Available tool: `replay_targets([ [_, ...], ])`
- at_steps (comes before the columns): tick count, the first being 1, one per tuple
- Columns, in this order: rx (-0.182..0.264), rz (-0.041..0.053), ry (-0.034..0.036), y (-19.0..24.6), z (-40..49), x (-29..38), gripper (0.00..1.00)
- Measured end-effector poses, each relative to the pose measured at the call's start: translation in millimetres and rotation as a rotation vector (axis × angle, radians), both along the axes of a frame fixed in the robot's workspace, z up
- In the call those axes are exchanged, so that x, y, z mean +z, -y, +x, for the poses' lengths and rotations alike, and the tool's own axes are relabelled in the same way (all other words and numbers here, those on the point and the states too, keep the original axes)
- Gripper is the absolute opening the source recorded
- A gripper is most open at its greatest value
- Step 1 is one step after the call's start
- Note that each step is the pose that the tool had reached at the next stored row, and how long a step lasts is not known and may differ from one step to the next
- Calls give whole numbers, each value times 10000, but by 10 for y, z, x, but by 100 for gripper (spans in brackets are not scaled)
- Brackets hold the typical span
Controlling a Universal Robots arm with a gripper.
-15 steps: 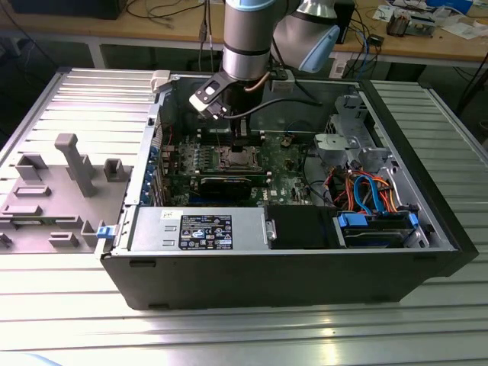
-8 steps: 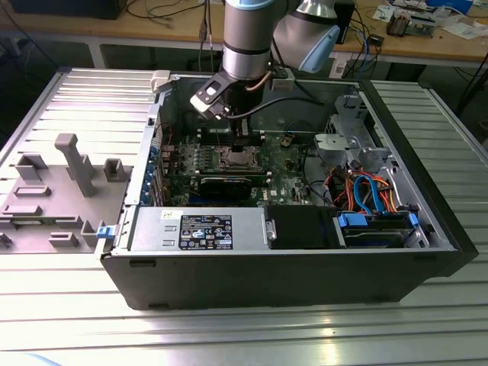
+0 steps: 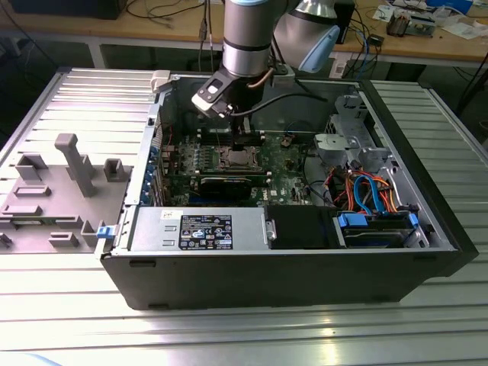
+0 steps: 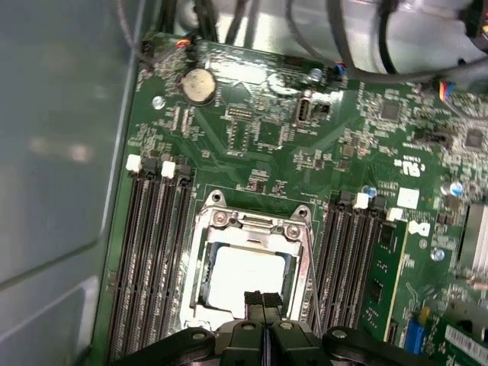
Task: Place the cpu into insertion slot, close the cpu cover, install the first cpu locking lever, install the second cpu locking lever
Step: 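Install the first cpu locking lever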
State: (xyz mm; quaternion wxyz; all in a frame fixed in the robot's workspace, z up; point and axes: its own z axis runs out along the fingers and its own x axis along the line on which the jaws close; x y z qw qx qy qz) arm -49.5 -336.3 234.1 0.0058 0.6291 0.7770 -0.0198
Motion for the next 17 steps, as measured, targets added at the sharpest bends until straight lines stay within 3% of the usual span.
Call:
replay_targets([
  [5,328,-49,-1,-1,0,5,11],
  [9,383,-145,-2,0,0,62,11],
  [17,442,-167,-2,0,0,69,11],
])
